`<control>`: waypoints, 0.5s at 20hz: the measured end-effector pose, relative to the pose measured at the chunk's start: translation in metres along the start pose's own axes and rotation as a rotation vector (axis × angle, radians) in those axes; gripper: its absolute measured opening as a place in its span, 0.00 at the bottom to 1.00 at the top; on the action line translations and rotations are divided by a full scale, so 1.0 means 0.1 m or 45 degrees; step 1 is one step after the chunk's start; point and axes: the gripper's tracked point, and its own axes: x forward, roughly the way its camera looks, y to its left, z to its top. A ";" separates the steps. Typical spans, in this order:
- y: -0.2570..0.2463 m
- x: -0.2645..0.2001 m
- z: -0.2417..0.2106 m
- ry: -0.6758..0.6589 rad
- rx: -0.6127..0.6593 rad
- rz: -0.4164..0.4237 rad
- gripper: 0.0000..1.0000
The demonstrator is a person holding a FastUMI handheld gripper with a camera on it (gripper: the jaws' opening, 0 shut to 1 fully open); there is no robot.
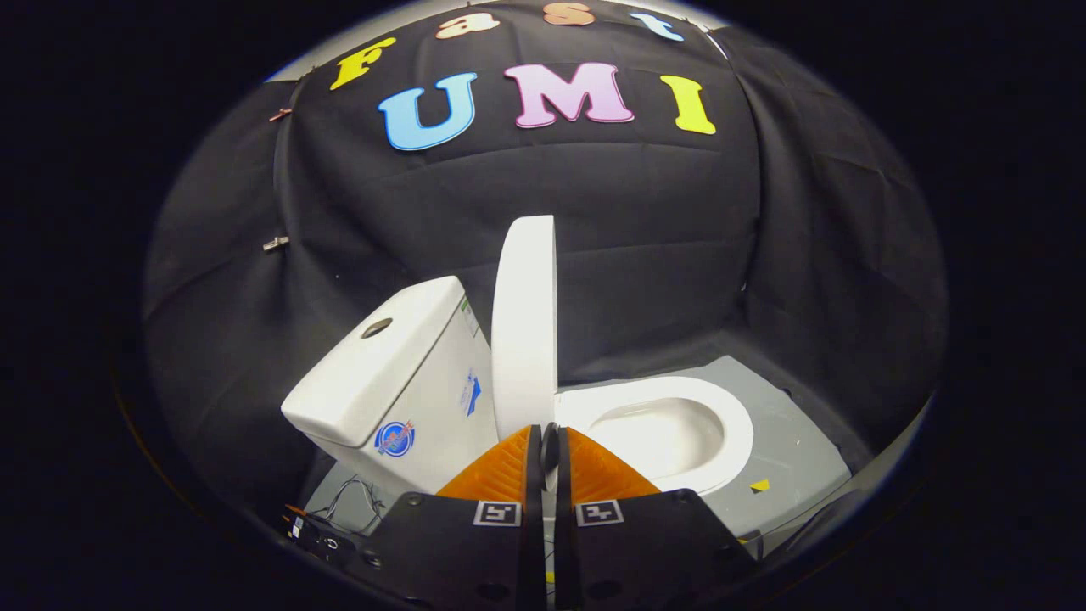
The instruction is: Open the toilet lid.
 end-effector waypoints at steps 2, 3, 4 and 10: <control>0.12 0.01 0.00 -0.015 -0.033 0.001 0.09; 0.19 0.00 0.00 -0.021 -0.055 0.002 0.09; 0.24 0.00 -0.01 -0.026 -0.075 0.007 0.09; 0.66 0.03 -0.08 -0.031 -0.166 0.060 0.09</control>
